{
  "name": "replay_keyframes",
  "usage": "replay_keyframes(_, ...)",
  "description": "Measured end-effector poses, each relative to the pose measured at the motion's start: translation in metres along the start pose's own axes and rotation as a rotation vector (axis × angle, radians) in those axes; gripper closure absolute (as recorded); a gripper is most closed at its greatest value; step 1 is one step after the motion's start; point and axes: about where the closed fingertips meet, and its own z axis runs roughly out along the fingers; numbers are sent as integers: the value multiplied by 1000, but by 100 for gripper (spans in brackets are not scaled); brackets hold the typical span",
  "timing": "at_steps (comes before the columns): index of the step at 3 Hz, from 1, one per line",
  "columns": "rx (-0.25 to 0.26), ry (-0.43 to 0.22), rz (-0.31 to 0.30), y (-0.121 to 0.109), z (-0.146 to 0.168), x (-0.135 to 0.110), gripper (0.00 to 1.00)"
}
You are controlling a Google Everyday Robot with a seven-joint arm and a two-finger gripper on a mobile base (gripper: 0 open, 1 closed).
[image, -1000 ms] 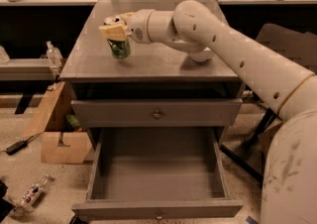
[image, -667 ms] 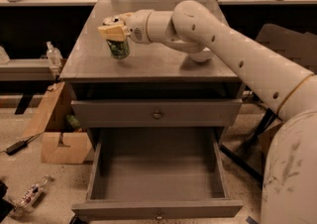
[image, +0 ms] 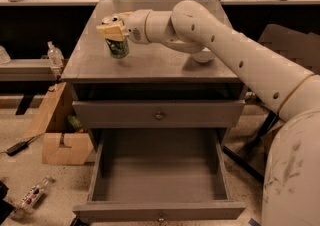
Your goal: Pick green can from middle drawer and place on counter
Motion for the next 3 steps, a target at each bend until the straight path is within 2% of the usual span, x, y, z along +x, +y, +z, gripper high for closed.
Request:
replay_keyframes(1, -4, 0, 0, 2, 2, 0, 4)
replay_keyframes(3, -6, 0, 0, 3, 3, 0, 0)
